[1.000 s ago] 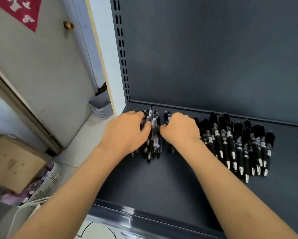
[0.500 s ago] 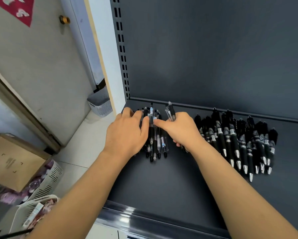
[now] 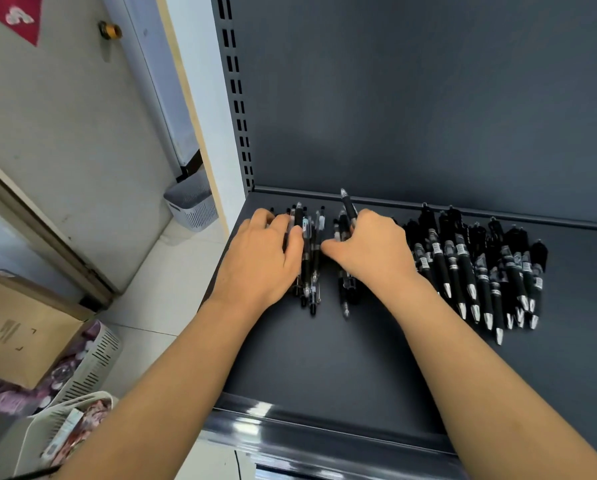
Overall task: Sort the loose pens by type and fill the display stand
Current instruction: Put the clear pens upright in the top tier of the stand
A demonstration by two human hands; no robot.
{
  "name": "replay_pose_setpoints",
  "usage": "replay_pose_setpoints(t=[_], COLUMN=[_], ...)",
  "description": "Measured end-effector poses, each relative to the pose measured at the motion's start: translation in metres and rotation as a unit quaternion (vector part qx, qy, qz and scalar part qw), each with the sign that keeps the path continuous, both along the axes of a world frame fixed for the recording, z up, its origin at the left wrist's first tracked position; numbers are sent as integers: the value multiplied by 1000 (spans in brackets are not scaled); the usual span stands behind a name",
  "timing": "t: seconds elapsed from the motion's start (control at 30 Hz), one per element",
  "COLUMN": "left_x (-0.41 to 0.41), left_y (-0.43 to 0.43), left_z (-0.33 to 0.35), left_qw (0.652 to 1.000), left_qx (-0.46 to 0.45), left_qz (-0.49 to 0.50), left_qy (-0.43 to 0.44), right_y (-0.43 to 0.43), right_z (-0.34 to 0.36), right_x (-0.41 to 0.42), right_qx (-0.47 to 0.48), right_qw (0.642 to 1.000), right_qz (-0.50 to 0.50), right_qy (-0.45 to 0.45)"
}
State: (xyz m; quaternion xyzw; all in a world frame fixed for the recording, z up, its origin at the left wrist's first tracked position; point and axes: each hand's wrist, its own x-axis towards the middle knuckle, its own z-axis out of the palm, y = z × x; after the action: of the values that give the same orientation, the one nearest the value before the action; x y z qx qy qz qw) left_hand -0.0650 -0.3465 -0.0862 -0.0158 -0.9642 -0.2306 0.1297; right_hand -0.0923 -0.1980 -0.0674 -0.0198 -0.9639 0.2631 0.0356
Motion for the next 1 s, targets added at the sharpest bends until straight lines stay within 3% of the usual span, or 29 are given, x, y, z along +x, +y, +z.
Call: replay_pose_setpoints(t=[0.2,0.4,0.47,0.57,0.67,0.73,0.8,0.9,1.0], left_x=[1,1,2,5,10,15,21,34,49], left_y=[3,2,2,12,45,81,124,193,261], left_z=[1,3,11,36,74,100,124,147,165], left_qw=[1000,1000,999,994,979,945,905,871,841], left_qx=[27,-2,-1,23,126,270,350,375,385], left_qz=[-12,-4,2,-29,-102,-172,-243,-317,-375], left_qy=[2,21,43,101,120,68,12,-23,-68], right_y=[9,19,22,32,55,77,101,148,215], right_z=[0,4,17,46,72,88,102,120,135], right_x=[-5,-10,-7,10,35,53,70,94,127], right_qx=[-9,-156,-296,-487,-546,-570,-611,-676,-694], right_qw=[999,987,954,871,834,818,788,731,709], right_qz=[-25,-46,-36,-37,-56,-68,-72,-69,-86], right_qy=[34,-13,-26,-48,-54,-25,16,55,92])
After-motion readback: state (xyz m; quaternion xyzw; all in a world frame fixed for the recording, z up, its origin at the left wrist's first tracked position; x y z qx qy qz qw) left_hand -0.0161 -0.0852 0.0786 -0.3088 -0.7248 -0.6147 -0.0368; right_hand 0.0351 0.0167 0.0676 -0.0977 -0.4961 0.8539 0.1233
